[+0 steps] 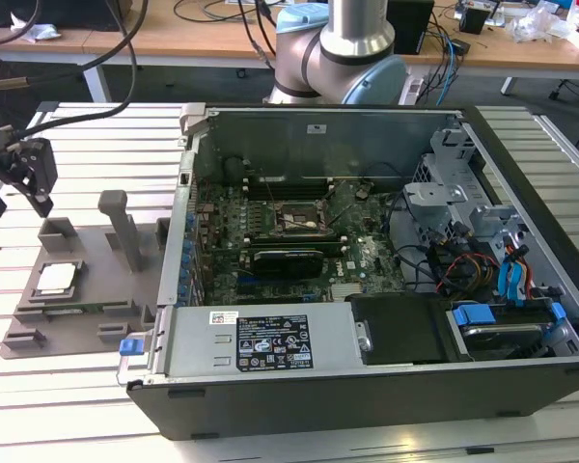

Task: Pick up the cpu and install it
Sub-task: 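Pick up the cpu and move it towards the insertion slot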

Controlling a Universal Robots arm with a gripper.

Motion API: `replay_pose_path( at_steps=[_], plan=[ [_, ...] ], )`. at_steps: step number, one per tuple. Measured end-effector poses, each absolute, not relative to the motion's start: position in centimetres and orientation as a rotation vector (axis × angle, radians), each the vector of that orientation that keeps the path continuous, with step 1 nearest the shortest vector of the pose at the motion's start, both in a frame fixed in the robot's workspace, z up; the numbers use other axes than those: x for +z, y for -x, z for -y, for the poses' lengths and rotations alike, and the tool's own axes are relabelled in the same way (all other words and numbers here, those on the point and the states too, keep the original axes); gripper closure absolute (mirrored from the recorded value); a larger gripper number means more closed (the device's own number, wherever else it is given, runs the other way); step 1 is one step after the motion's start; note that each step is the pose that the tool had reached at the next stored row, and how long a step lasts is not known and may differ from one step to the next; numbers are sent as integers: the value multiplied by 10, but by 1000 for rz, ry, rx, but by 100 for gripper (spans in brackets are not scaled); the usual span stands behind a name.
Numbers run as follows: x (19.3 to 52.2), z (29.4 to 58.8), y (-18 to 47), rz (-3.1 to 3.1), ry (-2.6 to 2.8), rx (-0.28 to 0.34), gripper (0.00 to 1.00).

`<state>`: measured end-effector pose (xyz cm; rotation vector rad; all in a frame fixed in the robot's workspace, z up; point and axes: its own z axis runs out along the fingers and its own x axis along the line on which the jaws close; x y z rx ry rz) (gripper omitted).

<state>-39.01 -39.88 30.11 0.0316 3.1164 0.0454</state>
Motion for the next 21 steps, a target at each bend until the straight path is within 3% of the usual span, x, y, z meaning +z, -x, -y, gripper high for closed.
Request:
replay_pose_path(
  at_steps=[4,21],
  plan=[
    [298,399,390,-3117,40,17,40],
    [286,399,390,-3117,47,17,40]
  ],
)
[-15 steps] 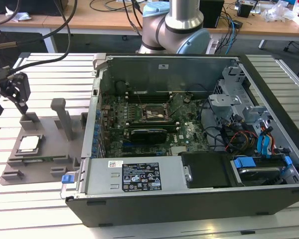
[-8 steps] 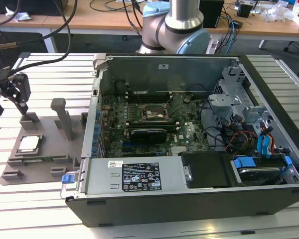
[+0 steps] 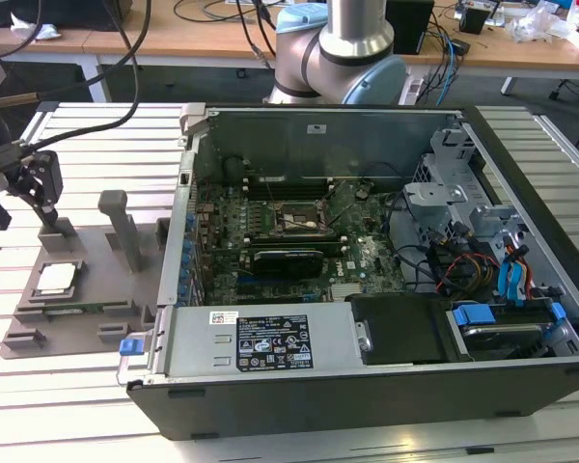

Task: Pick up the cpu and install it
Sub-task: 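Pick up the cpu and move it towards the insertion slot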

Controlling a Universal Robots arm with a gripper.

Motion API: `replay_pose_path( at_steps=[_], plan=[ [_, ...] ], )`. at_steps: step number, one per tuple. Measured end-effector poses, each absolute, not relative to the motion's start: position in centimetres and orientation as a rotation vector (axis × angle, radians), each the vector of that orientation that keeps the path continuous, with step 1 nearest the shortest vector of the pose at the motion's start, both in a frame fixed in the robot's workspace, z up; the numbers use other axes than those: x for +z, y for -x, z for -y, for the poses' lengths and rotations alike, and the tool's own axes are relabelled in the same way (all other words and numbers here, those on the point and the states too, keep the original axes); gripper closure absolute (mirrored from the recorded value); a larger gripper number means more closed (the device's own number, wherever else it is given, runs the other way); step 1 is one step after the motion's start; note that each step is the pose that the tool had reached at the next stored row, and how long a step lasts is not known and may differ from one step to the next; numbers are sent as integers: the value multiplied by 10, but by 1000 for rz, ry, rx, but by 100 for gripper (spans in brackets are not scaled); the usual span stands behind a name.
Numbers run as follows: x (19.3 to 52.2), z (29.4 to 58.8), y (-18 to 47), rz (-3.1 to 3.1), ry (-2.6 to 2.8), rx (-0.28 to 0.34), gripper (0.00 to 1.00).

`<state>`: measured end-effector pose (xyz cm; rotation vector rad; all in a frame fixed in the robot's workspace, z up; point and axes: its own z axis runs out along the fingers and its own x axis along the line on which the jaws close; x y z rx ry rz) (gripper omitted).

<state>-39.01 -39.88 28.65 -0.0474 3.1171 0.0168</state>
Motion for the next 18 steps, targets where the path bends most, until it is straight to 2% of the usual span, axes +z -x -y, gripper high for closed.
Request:
replay_pose_path(
  at_steps=[18],
  plan=[
    [266,399,390,-3117,47,17,40]
  ],
)
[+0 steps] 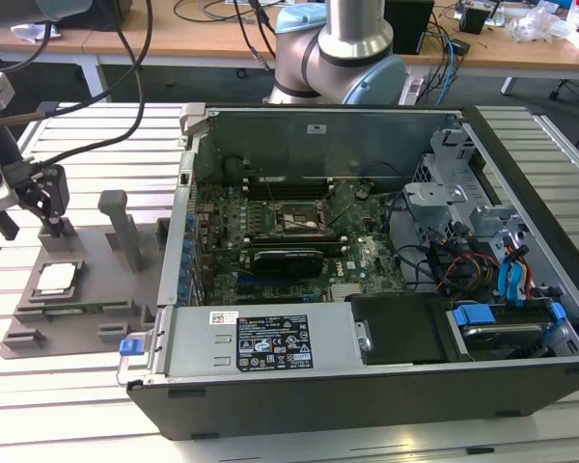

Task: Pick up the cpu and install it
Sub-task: 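Pick up the cpu and move it towards the insertion slot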

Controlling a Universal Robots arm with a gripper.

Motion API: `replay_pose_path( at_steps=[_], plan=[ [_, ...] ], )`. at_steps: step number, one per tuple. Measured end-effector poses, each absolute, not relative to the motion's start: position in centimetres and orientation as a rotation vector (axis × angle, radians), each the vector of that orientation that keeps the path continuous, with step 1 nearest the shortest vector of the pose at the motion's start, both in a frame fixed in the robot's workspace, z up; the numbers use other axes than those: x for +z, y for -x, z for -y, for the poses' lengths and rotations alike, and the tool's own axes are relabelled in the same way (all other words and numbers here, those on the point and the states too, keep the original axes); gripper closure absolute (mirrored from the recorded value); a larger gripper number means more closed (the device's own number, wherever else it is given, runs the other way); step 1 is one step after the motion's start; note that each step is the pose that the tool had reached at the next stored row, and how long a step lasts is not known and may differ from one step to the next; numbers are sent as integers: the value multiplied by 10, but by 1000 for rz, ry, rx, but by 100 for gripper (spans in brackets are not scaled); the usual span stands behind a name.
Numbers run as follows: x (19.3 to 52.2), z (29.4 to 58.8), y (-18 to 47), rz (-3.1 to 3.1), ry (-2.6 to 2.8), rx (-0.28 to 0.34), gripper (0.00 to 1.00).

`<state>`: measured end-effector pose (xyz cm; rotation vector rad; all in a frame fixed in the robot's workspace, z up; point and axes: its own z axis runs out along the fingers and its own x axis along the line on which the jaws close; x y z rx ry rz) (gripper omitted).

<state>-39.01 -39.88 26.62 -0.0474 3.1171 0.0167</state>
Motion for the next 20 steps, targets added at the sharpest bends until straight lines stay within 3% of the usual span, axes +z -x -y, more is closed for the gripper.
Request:
replay_pose_path(
  at_steps=[20],
  plan=[
    [250,399,390,-3117,47,17,40]
  ],
)
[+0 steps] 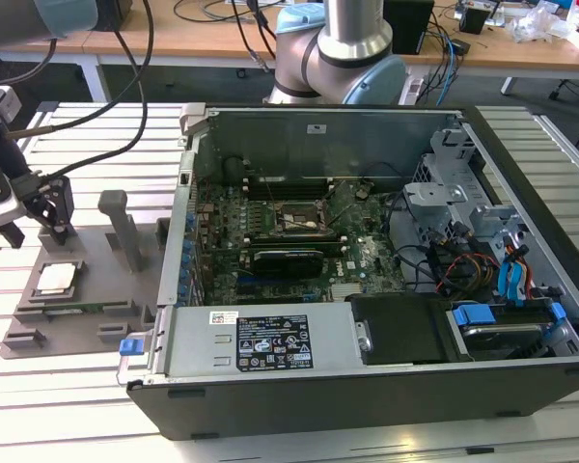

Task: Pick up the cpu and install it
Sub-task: 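Pick up the cpu and move it towards the insertion slot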

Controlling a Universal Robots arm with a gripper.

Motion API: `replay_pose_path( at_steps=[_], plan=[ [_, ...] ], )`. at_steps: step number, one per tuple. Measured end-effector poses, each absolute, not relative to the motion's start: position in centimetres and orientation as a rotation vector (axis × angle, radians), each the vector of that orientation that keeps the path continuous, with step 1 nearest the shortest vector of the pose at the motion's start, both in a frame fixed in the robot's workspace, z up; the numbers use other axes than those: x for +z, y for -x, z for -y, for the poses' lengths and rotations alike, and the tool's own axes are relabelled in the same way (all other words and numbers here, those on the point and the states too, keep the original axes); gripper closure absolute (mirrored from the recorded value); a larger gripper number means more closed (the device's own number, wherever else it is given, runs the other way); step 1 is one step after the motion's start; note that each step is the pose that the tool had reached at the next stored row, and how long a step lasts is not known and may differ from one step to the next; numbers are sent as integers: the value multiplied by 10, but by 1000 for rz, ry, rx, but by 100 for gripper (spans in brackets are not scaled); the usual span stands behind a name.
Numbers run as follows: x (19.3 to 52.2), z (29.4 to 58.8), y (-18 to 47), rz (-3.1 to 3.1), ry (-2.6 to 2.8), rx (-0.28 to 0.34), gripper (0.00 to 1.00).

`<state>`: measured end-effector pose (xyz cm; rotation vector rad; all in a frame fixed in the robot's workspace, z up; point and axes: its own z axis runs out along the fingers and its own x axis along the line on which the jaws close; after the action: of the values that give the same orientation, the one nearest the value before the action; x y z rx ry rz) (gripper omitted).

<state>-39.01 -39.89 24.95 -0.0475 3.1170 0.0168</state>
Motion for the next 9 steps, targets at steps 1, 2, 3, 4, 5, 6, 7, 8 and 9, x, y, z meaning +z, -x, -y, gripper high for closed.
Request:
replay_pose_path(
  at_steps=[1,2,3,4,5,6,7,8,9],
  plan=[
    [248,399,390,-3117,47,17,40],
    [248,399,390,-3117,47,17,40],
    [248,399,390,-3117,47,17,40],
    [247,399,390,-3117,47,17,40],
    [245,399,390,-3117,47,17,40],
    [245,399,390,-3117,47,17,40],
    [244,399,390,-3117,47,17,40],
    [243,399,390,-3117,47,17,40],
    [242,399,390,-3117,47,17,40]
  ],
)
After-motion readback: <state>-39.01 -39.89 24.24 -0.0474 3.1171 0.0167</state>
